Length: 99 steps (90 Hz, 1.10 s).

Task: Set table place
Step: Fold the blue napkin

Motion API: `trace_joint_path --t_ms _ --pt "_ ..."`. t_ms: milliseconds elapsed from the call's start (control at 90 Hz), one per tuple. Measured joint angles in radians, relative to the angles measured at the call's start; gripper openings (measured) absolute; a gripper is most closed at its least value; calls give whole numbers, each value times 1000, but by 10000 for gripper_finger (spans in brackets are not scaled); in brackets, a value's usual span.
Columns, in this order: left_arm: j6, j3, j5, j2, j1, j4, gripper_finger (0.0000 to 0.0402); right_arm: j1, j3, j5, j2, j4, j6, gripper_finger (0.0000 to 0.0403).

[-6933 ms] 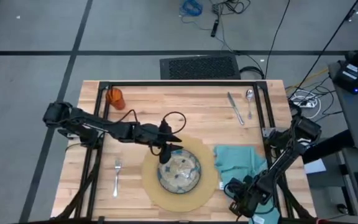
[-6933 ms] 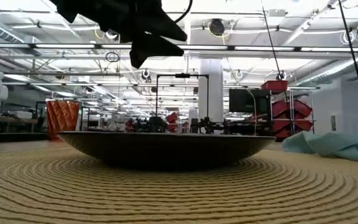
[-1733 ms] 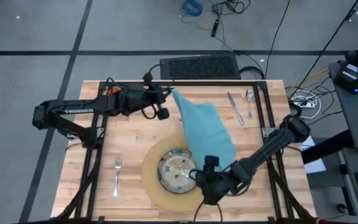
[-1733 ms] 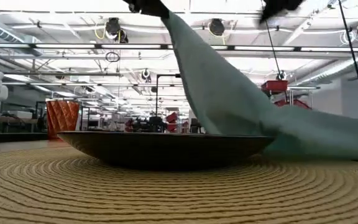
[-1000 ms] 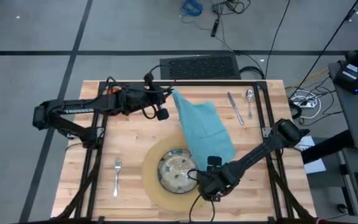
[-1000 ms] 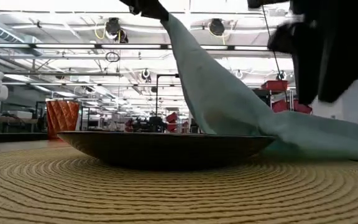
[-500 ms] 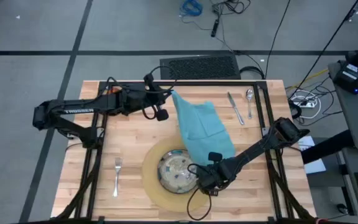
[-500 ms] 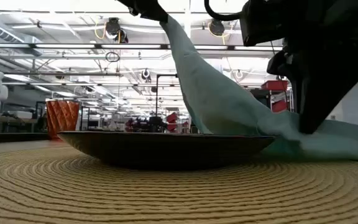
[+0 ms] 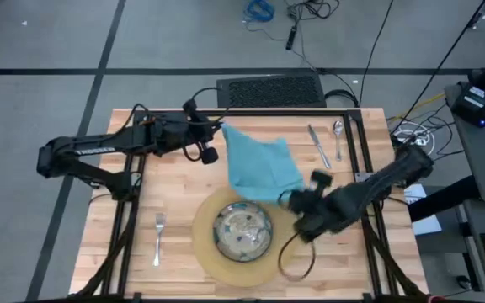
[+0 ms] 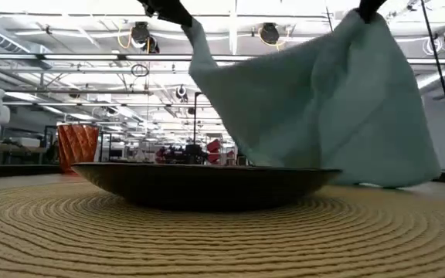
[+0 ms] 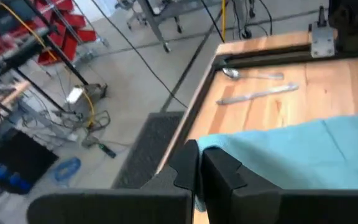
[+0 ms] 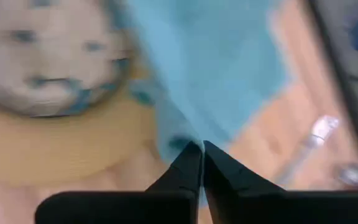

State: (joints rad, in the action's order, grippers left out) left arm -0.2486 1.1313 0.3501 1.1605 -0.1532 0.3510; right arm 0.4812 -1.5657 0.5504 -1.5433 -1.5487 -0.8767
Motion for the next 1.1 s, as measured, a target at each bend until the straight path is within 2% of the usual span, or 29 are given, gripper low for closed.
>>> trace_joint_path --t_ms 167,311,522,578,644,733,844,978,1100 --pt "68 1 -2 -32 57 100 0 -88 28 0 87 -24 28 0" --pt "87 1 -4 -32 122 124 0 -210 53 37 127 -22 82 0" --pt "93 1 43 -32 170 137 0 -381 59 179 129 8 125 0" --pt "109 1 54 -32 170 147 0 -413 60 155 128 47 136 0" --pt "116 1 59 -32 170 176 0 -423 78 70 125 115 191 0" --pt "152 1 61 -32 175 236 0 -371 133 -44 122 208 204 0" --pt "173 1 62 -32 199 303 0 -235 211 -66 121 301 122 0" --pt "178 1 65 -33 265 320 0 -39 230 -10 121 331 -52 0" --pt "161 37 79 -69 334 320 0 105 96 112 130 283 -148 0"
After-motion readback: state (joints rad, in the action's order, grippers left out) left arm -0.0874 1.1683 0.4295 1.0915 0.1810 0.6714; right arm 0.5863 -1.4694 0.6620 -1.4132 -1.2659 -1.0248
